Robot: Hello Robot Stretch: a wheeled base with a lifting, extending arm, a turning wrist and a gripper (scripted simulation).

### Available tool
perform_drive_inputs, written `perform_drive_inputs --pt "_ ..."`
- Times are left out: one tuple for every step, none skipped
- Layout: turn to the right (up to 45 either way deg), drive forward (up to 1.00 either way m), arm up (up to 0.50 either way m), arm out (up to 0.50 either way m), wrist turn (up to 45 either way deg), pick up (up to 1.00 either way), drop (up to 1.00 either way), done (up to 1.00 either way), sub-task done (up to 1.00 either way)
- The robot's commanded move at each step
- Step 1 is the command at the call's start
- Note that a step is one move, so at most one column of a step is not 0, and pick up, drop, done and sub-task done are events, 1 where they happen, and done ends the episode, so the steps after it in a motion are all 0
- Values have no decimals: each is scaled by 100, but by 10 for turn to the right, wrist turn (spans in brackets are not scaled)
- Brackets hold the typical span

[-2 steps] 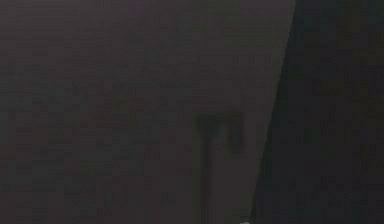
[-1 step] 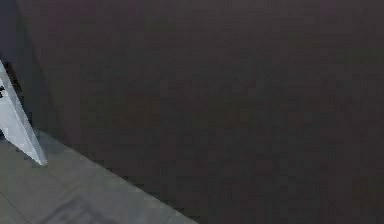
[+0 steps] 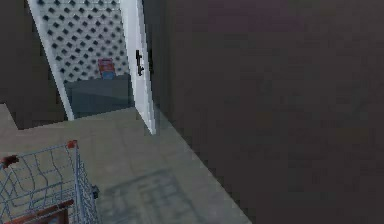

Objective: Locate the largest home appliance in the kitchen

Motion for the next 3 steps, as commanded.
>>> perform_drive_inputs --pt "0 50 0 0 0 0 0 0 0" --pt "-270 0 0 0 0 0 0 0 0" --pt "0 100 0 0 0 0 0 0 0"
